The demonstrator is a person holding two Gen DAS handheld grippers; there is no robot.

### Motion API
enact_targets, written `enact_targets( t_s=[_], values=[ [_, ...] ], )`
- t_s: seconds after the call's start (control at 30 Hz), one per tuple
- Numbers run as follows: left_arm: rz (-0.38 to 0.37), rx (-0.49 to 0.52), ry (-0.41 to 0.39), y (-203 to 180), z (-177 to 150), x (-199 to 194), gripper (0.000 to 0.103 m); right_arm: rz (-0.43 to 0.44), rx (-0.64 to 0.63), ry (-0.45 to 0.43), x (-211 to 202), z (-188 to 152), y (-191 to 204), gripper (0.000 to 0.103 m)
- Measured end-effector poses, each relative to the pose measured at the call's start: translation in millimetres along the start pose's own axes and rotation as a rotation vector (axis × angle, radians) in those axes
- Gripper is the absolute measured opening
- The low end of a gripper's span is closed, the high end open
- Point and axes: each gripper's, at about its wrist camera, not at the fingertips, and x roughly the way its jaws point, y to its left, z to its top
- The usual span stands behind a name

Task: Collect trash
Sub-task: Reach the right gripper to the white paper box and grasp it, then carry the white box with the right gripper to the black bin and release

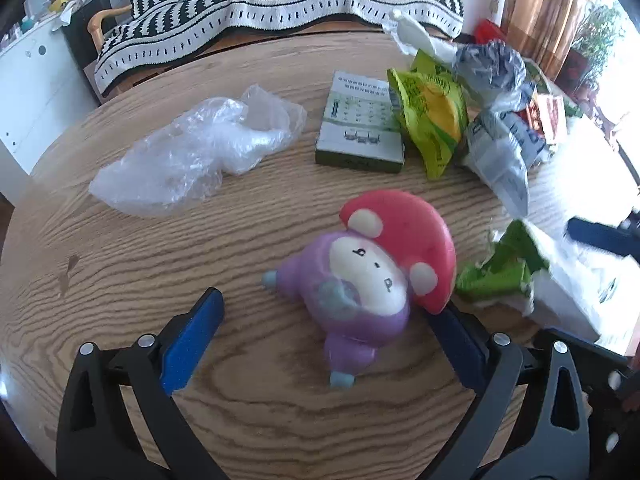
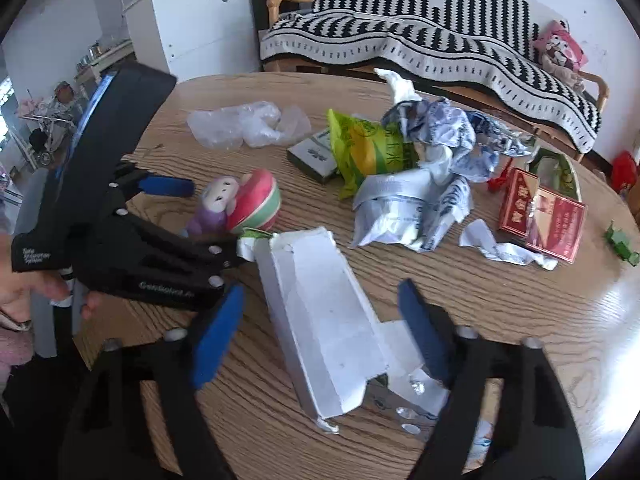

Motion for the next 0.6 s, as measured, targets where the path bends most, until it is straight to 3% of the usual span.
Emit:
enact_targets(
  t_s=[0.03,0.07,0.17,0.27,0.4,0.6],
  values=[
    [-0.024,-0.004,-0.008,2,3,-1,0.096,-0.002,0.004,0.017,4,0,-1,0.053],
    [-0.054,-0.001,-0.015,2,3,-2,0.086,0.009,0.011,0.026,7,-1,-2,0.048],
    [-0.073,0.029,-0.041,-4,4,-7,0.068,0.025,0.015,0.009,4,-2,-1,0.042],
    [-0.095,0.044,-0.061,-10,3,-14,0.058,0.007,0.052,-0.025,-6,-1,-8,0.036],
    [-0.102,0.032,-0.108,-9,3,-27,0.053,0.01,0.13,-0.077,-21,1,-21,0.034],
    [-0.135,-0.003,-0.117,-4,4,-32,0.051,0.039,0.22,-0.139,-39,3,-37,0.034]
  ],
)
